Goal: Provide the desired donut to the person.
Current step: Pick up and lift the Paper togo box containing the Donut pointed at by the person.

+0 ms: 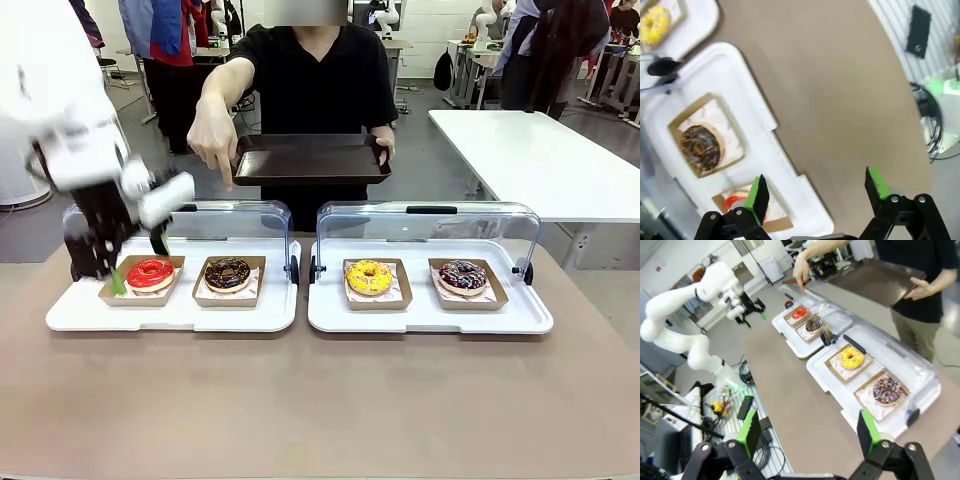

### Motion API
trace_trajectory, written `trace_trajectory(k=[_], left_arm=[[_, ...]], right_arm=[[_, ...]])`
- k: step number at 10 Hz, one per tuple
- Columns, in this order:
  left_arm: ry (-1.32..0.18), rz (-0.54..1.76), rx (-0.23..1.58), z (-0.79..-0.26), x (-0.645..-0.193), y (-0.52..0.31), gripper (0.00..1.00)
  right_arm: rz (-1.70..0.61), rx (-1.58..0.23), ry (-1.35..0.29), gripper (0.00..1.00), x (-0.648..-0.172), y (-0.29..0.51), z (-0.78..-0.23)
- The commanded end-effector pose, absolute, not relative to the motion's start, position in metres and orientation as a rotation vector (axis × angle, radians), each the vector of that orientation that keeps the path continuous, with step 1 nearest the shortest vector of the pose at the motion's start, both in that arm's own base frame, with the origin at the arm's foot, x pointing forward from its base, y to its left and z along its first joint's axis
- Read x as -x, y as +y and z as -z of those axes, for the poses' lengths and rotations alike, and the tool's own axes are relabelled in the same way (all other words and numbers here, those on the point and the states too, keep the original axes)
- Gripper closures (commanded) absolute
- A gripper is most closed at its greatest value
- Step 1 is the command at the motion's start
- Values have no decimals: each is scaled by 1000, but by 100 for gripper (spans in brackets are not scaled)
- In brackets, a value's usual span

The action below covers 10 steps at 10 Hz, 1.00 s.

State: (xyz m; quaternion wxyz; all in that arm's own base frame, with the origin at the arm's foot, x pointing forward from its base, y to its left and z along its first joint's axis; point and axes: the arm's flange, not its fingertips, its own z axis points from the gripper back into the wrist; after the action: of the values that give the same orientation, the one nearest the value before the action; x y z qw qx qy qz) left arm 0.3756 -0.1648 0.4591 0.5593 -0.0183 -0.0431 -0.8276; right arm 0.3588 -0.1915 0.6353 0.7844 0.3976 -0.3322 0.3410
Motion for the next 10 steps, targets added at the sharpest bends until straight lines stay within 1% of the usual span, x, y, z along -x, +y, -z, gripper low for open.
trace_trajectory(k=[1, 3, 4, 5, 10], left_arm=[[-130, 1900, -58, -422, -379, -160, 0], [-146, 1889, -67, -408, -391, -162, 0], [-211, 1880, -58, -416, -399, -164, 0], [-141, 1917, -50, -402, -381, -159, 0], [-141, 1917, -50, -402, -381, -159, 0]], right_arm=[[-736, -876, -734, 0, -359, -191, -635], [-736, -876, -734, 0, -359, -191, -635], [-736, -876, -734, 0, -359, -191, -635], [-736, -876, -734, 0, -359, -191, -635], [-736, -876, -734, 0, -359, -191, -635]])
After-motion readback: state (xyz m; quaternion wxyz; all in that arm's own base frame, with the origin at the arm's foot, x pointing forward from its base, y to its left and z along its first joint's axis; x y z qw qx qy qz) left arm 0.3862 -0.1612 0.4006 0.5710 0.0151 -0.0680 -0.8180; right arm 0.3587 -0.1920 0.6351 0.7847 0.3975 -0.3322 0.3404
